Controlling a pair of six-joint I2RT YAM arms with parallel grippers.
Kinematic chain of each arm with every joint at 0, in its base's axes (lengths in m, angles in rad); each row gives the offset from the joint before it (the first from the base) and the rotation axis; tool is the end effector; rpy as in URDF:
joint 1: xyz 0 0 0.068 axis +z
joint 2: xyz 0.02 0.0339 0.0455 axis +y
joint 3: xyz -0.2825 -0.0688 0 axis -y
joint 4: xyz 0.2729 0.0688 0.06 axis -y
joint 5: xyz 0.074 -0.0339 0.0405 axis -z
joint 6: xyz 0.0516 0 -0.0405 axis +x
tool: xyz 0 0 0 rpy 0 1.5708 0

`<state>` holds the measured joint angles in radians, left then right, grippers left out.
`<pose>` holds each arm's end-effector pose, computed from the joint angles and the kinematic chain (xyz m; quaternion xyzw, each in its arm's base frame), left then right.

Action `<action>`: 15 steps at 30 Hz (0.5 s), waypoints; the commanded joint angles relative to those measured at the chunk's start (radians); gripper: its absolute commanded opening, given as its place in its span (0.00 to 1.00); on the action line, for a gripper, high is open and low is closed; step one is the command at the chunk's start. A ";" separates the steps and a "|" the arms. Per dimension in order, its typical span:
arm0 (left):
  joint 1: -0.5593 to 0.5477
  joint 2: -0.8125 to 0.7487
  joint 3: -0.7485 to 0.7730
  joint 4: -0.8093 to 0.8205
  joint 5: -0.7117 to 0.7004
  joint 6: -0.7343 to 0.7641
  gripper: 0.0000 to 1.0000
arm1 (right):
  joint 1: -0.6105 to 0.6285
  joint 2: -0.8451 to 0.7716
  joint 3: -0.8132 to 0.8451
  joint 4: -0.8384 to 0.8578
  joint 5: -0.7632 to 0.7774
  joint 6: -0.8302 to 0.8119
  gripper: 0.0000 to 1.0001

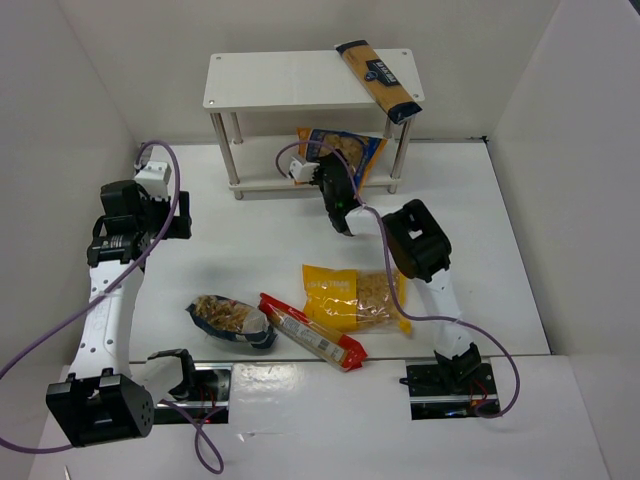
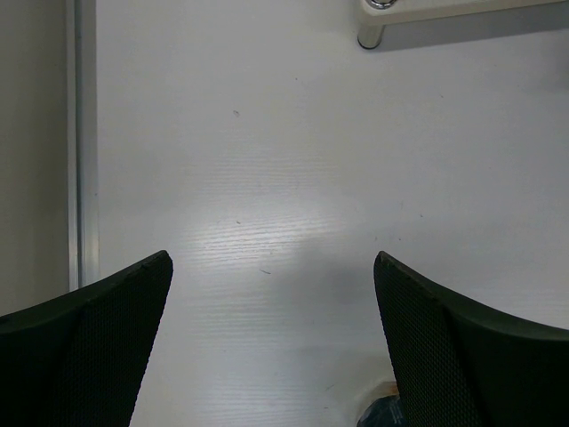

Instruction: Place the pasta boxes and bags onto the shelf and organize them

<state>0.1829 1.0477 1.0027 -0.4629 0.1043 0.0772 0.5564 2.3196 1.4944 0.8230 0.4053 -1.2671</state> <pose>0.2603 0.0427 0.3449 -0.0191 0.8611 0.0211 0.5076 0.4888 0.2800 0.1604 -0.4611 0.5370 -0.3743 0.5991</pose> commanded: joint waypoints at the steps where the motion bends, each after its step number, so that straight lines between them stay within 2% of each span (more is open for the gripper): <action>1: 0.012 0.002 -0.003 0.029 -0.005 0.009 1.00 | -0.032 0.007 0.095 0.225 -0.026 -0.058 0.00; 7: 0.012 0.011 -0.003 0.029 -0.014 0.009 1.00 | -0.064 0.066 0.150 0.225 -0.046 -0.089 0.01; 10: 0.012 0.011 -0.003 0.029 -0.014 0.009 1.00 | -0.075 0.093 0.179 0.225 -0.057 -0.098 0.06; 13: 0.012 0.011 -0.003 0.029 -0.014 0.009 1.00 | -0.084 0.116 0.213 0.225 -0.057 -0.107 0.21; 15: 0.012 0.011 -0.003 0.029 -0.014 0.009 1.00 | -0.084 0.116 0.224 0.214 -0.057 -0.107 0.37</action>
<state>0.1883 1.0584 1.0012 -0.4629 0.0971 0.0772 0.4915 2.4435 1.6409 0.8688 0.3584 -1.3502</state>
